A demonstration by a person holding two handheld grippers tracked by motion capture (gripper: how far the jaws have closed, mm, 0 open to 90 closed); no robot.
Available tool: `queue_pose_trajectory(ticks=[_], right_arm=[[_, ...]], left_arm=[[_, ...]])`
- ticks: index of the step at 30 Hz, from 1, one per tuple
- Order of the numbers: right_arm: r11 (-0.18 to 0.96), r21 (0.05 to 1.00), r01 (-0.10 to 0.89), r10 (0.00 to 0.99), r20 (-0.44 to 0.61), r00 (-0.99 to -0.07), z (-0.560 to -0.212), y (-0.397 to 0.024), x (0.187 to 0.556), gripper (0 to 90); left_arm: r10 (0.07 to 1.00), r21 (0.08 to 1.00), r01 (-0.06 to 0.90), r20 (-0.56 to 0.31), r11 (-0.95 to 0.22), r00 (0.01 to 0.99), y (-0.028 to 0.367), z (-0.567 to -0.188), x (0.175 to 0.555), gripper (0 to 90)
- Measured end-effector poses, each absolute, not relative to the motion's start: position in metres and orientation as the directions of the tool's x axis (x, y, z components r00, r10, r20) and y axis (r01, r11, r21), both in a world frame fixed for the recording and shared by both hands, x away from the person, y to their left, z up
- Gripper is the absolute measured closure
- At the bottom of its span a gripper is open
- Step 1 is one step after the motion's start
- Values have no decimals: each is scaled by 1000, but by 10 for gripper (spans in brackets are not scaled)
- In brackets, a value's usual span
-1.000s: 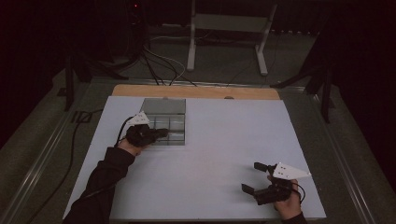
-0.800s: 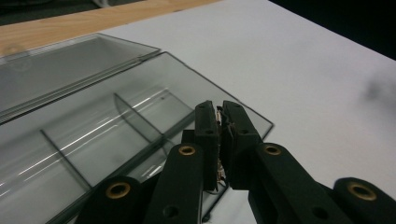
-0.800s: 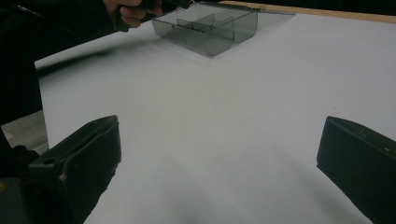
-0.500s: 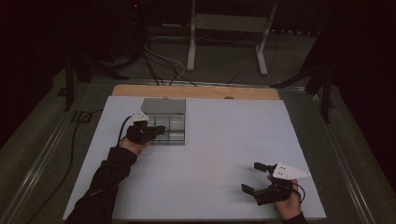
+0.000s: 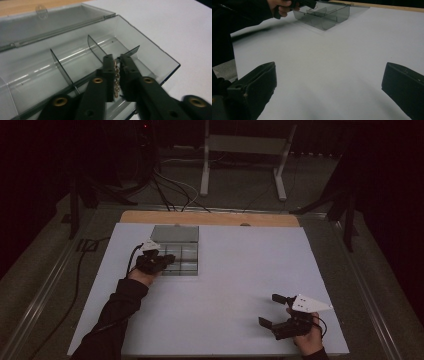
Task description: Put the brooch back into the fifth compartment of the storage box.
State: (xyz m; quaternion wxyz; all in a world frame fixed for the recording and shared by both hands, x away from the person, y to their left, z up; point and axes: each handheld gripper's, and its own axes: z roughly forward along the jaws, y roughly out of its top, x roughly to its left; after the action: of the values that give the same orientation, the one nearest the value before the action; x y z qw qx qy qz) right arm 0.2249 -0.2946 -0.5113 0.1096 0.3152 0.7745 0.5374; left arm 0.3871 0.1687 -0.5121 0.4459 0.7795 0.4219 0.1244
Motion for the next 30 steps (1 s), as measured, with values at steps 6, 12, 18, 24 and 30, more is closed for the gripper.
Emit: queue_pose_trajectory(ticks=[6,12,18,24,30], right_arm=[[223,901,373,606,172,-777,-512,-295,225,0],[224,901,373,605,172,-777,-512,-294,226,0],[223,901,373,605,172,-778,-512,-295,225,0],[223,901,373,607,171,-776,-512,-295,225,0],[224,901,372,608,169,-776,-511,-295,224,0]], left_arm=[[773,812,543,-200,-213,602,171,-509,385,642],[752,816,535,-209,-218,625,170,-507,383,381],[738,822,531,-226,-206,636,168,-505,381,214],[687,816,528,-244,-236,685,167,-501,378,61],[657,835,481,-208,-267,725,166,-496,371,15]])
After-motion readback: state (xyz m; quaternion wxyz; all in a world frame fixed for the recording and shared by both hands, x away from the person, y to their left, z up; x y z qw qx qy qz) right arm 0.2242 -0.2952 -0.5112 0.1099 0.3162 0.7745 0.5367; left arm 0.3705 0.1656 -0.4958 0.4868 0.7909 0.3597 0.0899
